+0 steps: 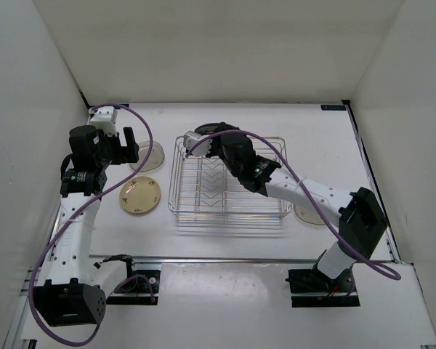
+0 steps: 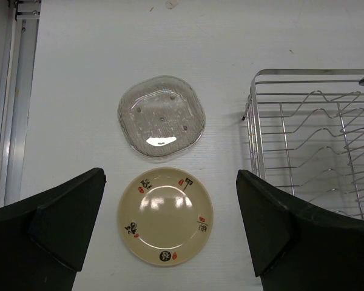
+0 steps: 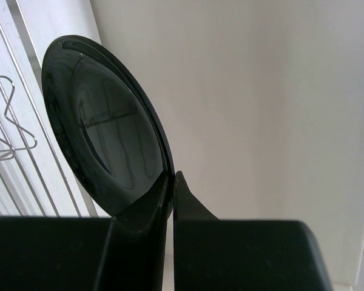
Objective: Load the plates into the dish rack
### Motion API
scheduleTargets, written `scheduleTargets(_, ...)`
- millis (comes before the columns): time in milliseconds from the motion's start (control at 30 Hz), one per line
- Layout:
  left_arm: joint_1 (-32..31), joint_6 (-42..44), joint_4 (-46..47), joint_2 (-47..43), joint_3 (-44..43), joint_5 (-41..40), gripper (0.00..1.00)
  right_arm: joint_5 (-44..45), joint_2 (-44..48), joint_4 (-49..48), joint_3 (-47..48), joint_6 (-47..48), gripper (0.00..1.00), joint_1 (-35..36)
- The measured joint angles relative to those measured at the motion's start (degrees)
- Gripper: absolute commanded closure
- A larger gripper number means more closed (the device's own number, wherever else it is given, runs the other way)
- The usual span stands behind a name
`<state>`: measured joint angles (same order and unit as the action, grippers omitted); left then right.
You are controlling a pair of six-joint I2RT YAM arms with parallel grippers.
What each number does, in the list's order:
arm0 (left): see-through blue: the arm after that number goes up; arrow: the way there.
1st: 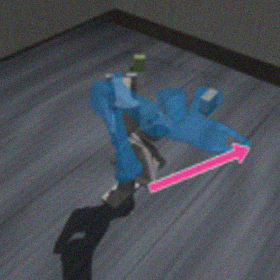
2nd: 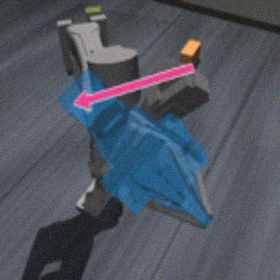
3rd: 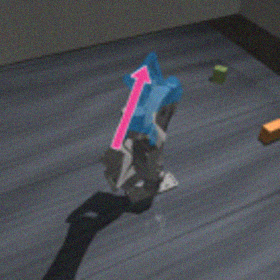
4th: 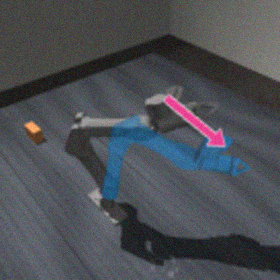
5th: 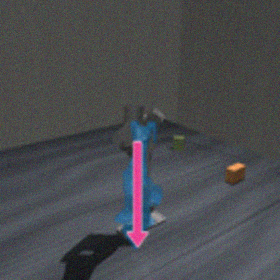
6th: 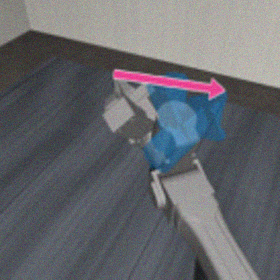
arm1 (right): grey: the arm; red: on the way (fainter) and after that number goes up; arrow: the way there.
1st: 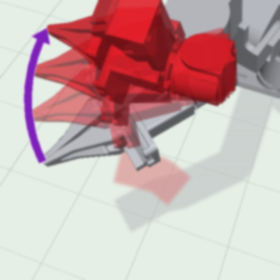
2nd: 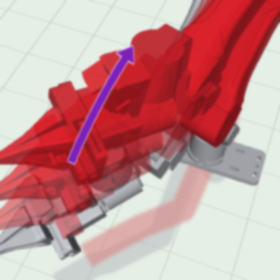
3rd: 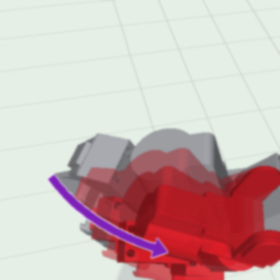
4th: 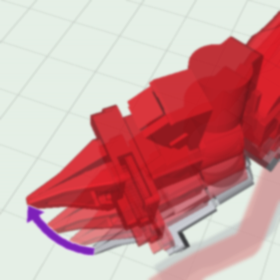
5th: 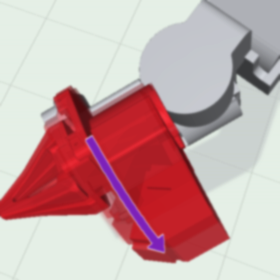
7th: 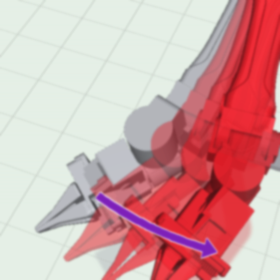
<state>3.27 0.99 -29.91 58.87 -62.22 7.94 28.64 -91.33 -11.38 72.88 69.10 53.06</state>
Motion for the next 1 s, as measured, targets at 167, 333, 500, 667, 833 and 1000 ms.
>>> scheduleTargets(167, 0.0, 0.0, -0.02, -0.07, 0.0, 0.07, 0.0, -0.98, -0.63, 1.86, 0.66, -1.84, 1.0, 0.0)
scheduleTargets(333, 0.0, 0.0, -0.02, -0.24, 0.0, 0.07, 0.0, -1.92, -3.15, 2.8, 1.84, -4.02, 1.0, 0.0)
scheduleTargets(500, 0.0, 0.0, 0.0, -0.55, 0.0, 0.09, 0.0, -2.91, -4.74, 4.04, 2.14, -5.2, 1.0, -0.17)
scheduleTargets(667, 0.0, 0.0, 0.02, -0.59, 0.26, 0.09, 0.0, -3.74, -5.77, 4.44, 2.56, -5.95, 1.0, -0.55)
scheduleTargets(833, 0.0, 0.0, -0.02, -0.59, 0.7, 0.09, 0.0, -4.48, -6.12, 4.35, 3.48, -5.97, 1.0, -2.23)
scheduleTargets(1000, 0.0, 0.0, -0.02, -0.59, 0.7, 0.09, 0.0, -4.83, -6.16, 3.93, 3.65, -5.97, 1.0, -3.85)
